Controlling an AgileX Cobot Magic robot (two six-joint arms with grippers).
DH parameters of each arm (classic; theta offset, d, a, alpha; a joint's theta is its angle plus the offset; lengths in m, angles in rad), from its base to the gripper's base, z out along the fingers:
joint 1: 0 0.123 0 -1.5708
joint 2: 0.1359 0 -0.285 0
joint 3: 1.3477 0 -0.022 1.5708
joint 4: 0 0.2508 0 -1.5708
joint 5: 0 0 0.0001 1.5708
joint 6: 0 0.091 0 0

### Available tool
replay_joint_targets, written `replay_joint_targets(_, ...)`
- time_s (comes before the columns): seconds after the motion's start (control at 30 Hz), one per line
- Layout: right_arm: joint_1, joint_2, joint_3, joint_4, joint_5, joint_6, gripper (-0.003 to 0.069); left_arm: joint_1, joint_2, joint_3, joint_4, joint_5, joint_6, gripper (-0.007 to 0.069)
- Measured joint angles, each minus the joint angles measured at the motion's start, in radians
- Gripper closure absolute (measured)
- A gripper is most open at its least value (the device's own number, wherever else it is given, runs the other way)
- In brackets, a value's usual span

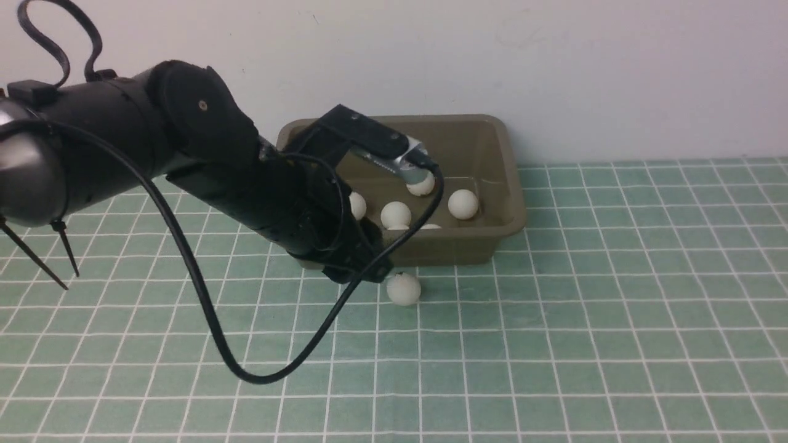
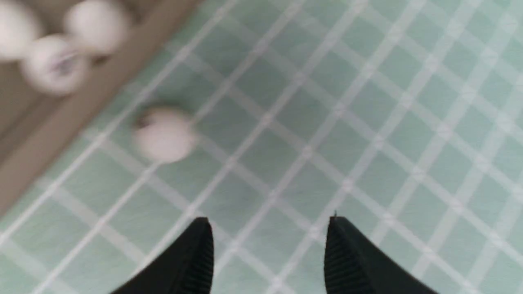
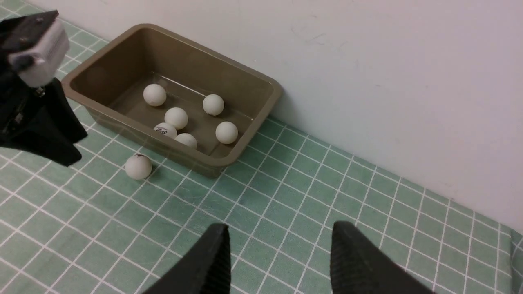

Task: Put the table tennis balls in the box on the green coffee tablecloth.
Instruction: 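Reach for and grasp a ping pong ball on the table beside the basket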

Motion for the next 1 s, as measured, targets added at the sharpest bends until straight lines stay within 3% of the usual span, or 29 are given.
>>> replay_joint_targets(0.1,0.000,0.000,0.000,-0.007,0.000,0.000,0.0341,0.000,0.032,0.000,0.189,-0.073,-0.180,0.0283)
replay_joint_targets(0.23,0.000,0.000,0.000,-0.012,0.000,-0.006,0.0341,0.000,0.082,0.000,0.208,-0.080,-0.254,0.0283)
replay_joint_targets(0.57,0.000,0.000,0.000,-0.018,0.000,-0.015,0.0341,-0.004,0.200,0.000,-0.078,-0.150,-0.274,0.0225)
replay_joint_targets(0.83,0.000,0.000,0.000,-0.031,0.000,-0.016,0.0341,-0.057,0.250,0.000,-0.110,-0.330,-0.293,0.0216)
replay_joint_targets(1.0,0.000,0.000,0.000,-0.037,0.000,-0.018,0.0341,-0.076,0.283,0.000,-0.112,-0.355,-0.279,0.0216)
